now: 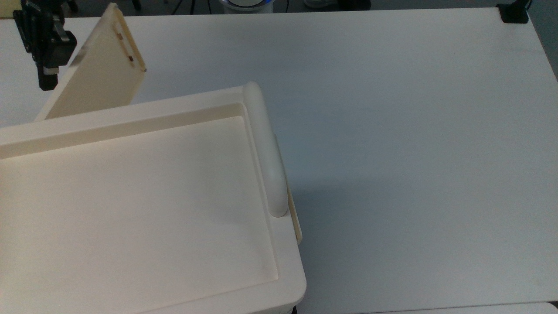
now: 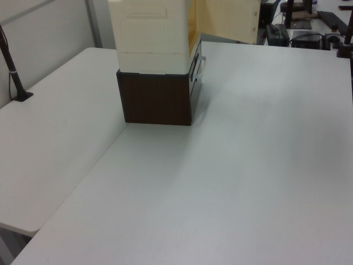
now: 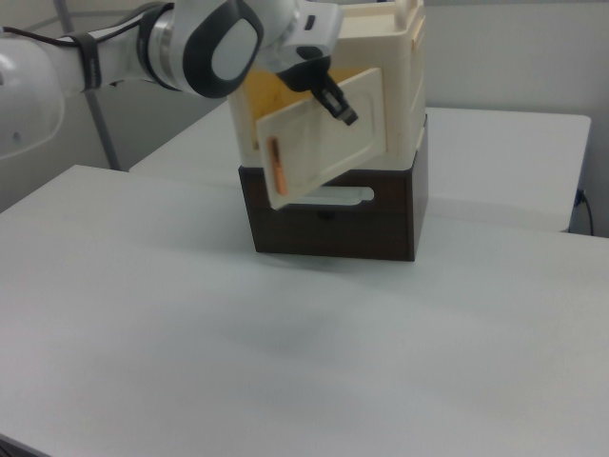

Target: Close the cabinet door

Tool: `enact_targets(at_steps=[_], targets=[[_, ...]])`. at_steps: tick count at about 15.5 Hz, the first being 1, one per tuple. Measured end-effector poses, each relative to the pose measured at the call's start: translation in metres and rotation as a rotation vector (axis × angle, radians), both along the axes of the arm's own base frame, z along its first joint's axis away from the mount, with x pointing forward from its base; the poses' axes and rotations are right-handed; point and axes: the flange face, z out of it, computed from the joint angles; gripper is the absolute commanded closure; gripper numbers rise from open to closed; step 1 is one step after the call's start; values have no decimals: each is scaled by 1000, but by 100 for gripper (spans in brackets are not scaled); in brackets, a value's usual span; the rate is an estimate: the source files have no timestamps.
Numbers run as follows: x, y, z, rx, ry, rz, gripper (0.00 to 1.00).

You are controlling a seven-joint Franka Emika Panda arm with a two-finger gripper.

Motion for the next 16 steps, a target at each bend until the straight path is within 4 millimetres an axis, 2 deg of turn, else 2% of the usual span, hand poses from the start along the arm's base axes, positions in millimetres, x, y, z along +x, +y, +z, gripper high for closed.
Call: enact_targets(at_steps=[3,7,10,12,16], targets=[[9,35,-3,14,5,57,100],[17,57,-11,37,10,75,100],[26,74,-7,70,-82,48,100],[35,82,-10,95,-148,23,100],[54,82,-28,134,-267,-28,100]])
